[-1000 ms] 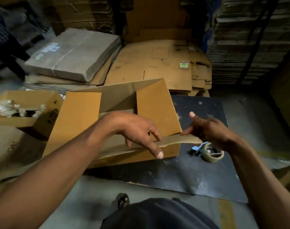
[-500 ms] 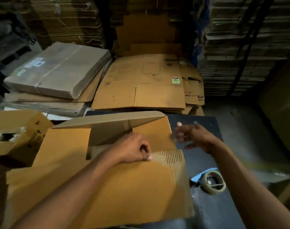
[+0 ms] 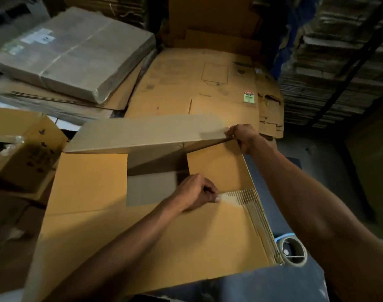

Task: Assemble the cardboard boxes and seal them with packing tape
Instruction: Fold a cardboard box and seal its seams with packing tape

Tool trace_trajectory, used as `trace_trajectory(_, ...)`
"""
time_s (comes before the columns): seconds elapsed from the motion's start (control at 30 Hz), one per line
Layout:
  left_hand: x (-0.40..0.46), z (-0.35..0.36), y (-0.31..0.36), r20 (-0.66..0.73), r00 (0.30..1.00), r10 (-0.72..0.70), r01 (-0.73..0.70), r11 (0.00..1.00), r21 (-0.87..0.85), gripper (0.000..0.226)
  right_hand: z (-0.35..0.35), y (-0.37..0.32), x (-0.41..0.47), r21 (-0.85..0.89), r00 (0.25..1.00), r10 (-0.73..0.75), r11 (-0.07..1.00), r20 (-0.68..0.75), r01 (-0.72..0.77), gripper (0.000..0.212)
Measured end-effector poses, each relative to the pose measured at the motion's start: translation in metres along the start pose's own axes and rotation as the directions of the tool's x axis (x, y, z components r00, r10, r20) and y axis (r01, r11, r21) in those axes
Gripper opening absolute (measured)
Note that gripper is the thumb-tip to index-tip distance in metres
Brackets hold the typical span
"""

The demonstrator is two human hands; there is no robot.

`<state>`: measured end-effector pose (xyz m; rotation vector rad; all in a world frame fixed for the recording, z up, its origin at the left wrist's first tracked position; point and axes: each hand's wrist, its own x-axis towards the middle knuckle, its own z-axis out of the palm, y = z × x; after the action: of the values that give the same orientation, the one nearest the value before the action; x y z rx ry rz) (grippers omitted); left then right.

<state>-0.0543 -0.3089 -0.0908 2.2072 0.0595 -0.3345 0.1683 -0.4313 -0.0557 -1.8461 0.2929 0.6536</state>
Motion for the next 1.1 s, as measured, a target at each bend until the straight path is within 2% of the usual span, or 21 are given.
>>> trace_trajectory(0.07, -0.001, 0.001, -0.001, -0.047, 0.999, 0.004, -0.002, 1.0, 0.028, 0.027, 0.002, -0.005, -0.007, 0.103, 0.999, -0.05, 0.993, 0.002, 0.05, 0.013)
trace_trajectory(0.13, -0.006, 0.004, -0.001, -0.148, 0.989, 0.018, -0.002, 0.994, 0.113, 0.036, -0.002, -0.007, -0.02, 0.13, 0.991, -0.128, 0.984, 0.032, 0.123, 0.023)
trace_trajectory(0.2, -0.015, 0.011, -0.002, -0.286, 0.953, 0.098, -0.013, 0.958, 0.285, 0.046, -0.013, 0.0, -0.032, 0.105, 0.971, -0.227, 0.97, 0.074, 0.219, 0.033)
trace_trajectory(0.23, -0.021, 0.016, -0.003, -0.345, 0.921, 0.182, -0.045, 0.928, 0.37, 0.049, -0.019, 0.006, -0.038, 0.107, 0.957, -0.274, 0.958, 0.091, 0.265, 0.038)
trace_trajectory(0.3, -0.035, 0.027, -0.004, -0.416, 0.817, 0.4, -0.165, 0.852, 0.496, 0.042, -0.034, 0.019, -0.05, 0.14, 0.921, -0.371, 0.925, 0.117, 0.354, 0.043)
trace_trajectory(0.37, -0.049, 0.037, 0.001, -0.456, 0.655, 0.603, -0.273, 0.751, 0.601, 0.028, -0.05, 0.031, -0.063, 0.149, 0.866, -0.464, 0.885, 0.184, 0.442, 0.037)
trace_trajectory(0.43, -0.062, 0.042, 0.012, -0.501, 0.495, 0.71, -0.299, 0.681, 0.669, 0.021, -0.065, 0.045, -0.069, 0.058, 0.818, -0.512, 0.855, 0.261, 0.516, 0.036)
trace_trajectory(0.5, -0.074, 0.041, 0.025, -0.54, 0.403, 0.739, -0.277, 0.661, 0.697, 0.018, -0.077, 0.062, -0.068, -0.077, 0.819, -0.495, 0.841, 0.29, 0.536, 0.053)
trace_trajectory(0.53, -0.078, 0.041, 0.029, -0.549, 0.403, 0.732, -0.238, 0.663, 0.71, 0.022, -0.081, 0.071, -0.07, -0.131, 0.827, -0.48, 0.836, 0.293, 0.532, 0.061)
trace_trajectory(0.57, -0.08, 0.04, 0.03, -0.554, 0.448, 0.702, -0.168, 0.674, 0.719, 0.032, -0.085, 0.079, -0.072, -0.151, 0.829, -0.472, 0.835, 0.299, 0.53, 0.064)
trace_trajectory(0.6, -0.081, 0.04, 0.03, -0.556, 0.543, 0.629, -0.075, 0.696, 0.714, 0.048, -0.086, 0.087, -0.076, -0.156, 0.826, -0.47, 0.832, 0.31, 0.532, 0.062)
trace_trajectory(0.67, -0.076, 0.039, 0.025, -0.543, 0.764, 0.349, 0.13, 0.74, 0.66, 0.083, -0.087, 0.101, -0.087, -0.12, 0.823, -0.465, 0.843, 0.327, 0.524, 0.047)
trace_trajectory(0.73, -0.066, 0.039, 0.016, -0.472, 0.872, 0.132, 0.23, 0.74, 0.632, 0.094, -0.086, 0.115, -0.099, -0.036, 0.845, -0.418, 0.89, 0.334, 0.454, 0.052)
trace_trajectory(0.8, -0.056, 0.047, 0.005, -0.379, 0.924, 0.054, 0.219, 0.737, 0.639, 0.091, -0.083, 0.132, -0.115, -0.002, 0.878, -0.336, 0.934, 0.341, 0.358, 0.068)
trace_trajectory(0.83, -0.052, 0.051, 0.0, -0.344, 0.938, 0.037, 0.209, 0.732, 0.649, 0.088, -0.08, 0.143, -0.123, -0.027, 0.879, -0.321, 0.936, 0.352, 0.352, 0.067)
trace_trajectory(0.9, -0.047, 0.057, -0.007, -0.337, 0.941, 0.036, 0.208, 0.723, 0.659, 0.083, -0.074, 0.164, -0.135, -0.074, 0.883, -0.318, 0.929, 0.345, 0.364, 0.054)
trace_trajectory(1.0, -0.036, 0.061, -0.008, -0.358, 0.932, 0.066, 0.206, 0.715, 0.668, 0.077, -0.072, 0.179, -0.141, -0.081, 0.899, -0.368, 0.915, 0.237, 0.396, 0.038)
trace_trajectory(1.1, -0.02, 0.064, -0.001, -0.315, 0.945, 0.082, 0.16, 0.726, 0.668, 0.076, -0.089, 0.183, -0.141, -0.121, 0.916, -0.357, 0.916, 0.182, 0.382, 0.036)
